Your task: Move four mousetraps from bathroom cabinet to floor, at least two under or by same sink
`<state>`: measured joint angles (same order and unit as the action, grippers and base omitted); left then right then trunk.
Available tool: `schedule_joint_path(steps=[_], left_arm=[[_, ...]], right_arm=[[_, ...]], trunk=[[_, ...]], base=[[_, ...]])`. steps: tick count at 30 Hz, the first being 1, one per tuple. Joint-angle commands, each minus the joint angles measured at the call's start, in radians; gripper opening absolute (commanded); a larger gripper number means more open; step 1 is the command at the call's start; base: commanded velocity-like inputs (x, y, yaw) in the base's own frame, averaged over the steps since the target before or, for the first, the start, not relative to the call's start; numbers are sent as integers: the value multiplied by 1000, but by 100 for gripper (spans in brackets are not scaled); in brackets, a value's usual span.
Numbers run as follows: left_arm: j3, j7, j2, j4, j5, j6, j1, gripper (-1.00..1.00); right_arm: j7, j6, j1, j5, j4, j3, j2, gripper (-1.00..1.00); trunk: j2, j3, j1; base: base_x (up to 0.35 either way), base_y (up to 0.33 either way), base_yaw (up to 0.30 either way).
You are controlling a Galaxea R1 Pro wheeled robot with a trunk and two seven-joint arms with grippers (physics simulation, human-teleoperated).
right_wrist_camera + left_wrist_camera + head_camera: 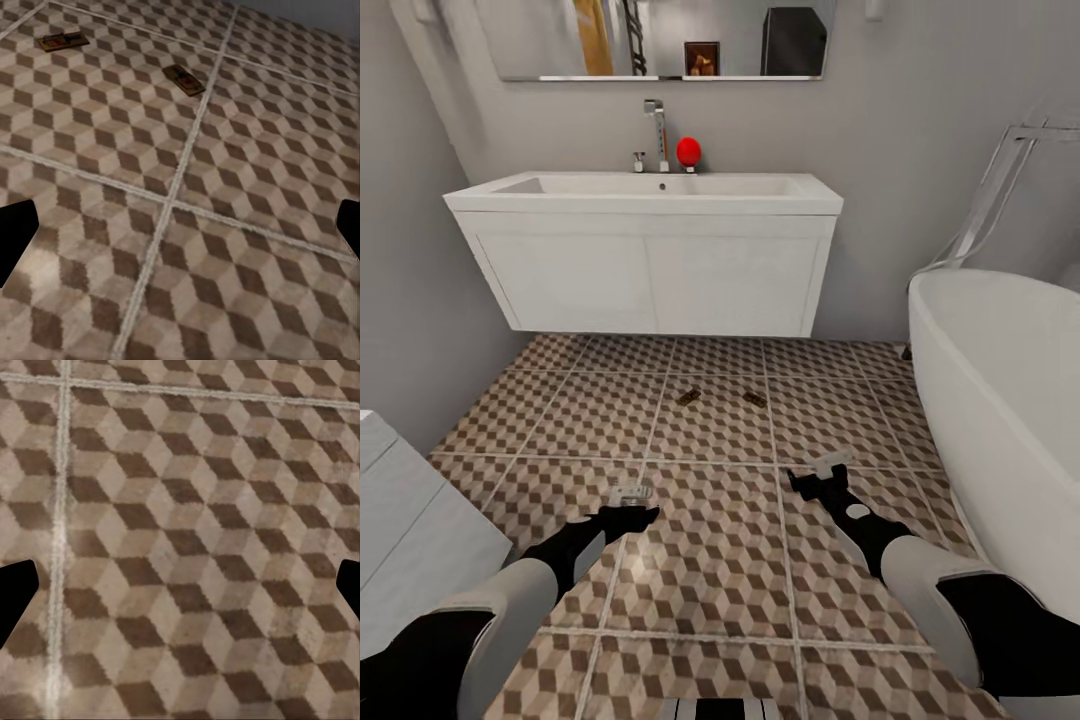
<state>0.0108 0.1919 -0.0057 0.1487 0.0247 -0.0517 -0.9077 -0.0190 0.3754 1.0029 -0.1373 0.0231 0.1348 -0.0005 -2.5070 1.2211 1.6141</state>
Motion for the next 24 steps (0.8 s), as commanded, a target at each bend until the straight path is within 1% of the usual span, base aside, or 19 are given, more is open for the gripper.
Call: schedule_joint_path(steps=[1, 6, 10, 15, 24], left_arm=[[1, 3, 0, 2, 2, -4, 5, 100], [1, 3, 1, 2, 2, 6, 27, 100], [1, 3, 2, 3, 1, 13, 51, 100], [1, 3, 3, 2, 2, 15, 63, 100], [1, 3, 4, 2, 2, 30, 100, 100]], right_arm=[[0, 7, -2, -4, -1, 2, -2, 100], [-1, 23, -14, -3, -1, 2, -12, 100], [-2, 43, -40, -2, -1, 2, -22, 100], [-2, 60, -59, -2, -1, 2, -25, 100], [-1, 102, -103, -1, -2, 2, -37, 100]], trunk=[[0, -3, -1], [1, -23, -3], [2, -38, -5], [3, -57, -7], [5, -92, -11]], base=[[0, 0, 0], [0, 0, 0], [0, 0, 0], [0, 0, 0], [0, 0, 0]])
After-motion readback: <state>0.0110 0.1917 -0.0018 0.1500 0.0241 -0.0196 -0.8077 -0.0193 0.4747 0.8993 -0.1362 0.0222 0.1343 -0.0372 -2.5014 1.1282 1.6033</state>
